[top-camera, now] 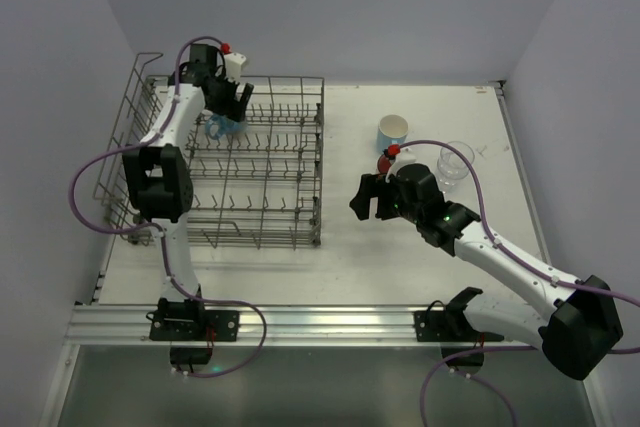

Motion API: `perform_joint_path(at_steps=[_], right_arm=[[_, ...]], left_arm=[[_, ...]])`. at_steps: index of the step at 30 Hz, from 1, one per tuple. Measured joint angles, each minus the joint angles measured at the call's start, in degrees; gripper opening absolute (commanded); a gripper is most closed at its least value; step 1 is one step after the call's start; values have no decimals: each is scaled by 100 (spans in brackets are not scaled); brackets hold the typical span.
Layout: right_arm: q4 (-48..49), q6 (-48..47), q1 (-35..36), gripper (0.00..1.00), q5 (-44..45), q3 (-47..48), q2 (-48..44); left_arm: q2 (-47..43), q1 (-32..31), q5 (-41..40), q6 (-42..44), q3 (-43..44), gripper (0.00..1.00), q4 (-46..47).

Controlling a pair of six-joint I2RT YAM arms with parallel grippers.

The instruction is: Unload the cups from the dish rack

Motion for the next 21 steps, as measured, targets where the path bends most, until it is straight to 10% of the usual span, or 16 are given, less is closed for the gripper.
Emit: perform_joint_path(at_steps=[21], right_arm=[[-234, 140, 0, 87, -131, 280, 22]], left_arm=[[-2389, -127, -85, -925, -743, 0, 151]])
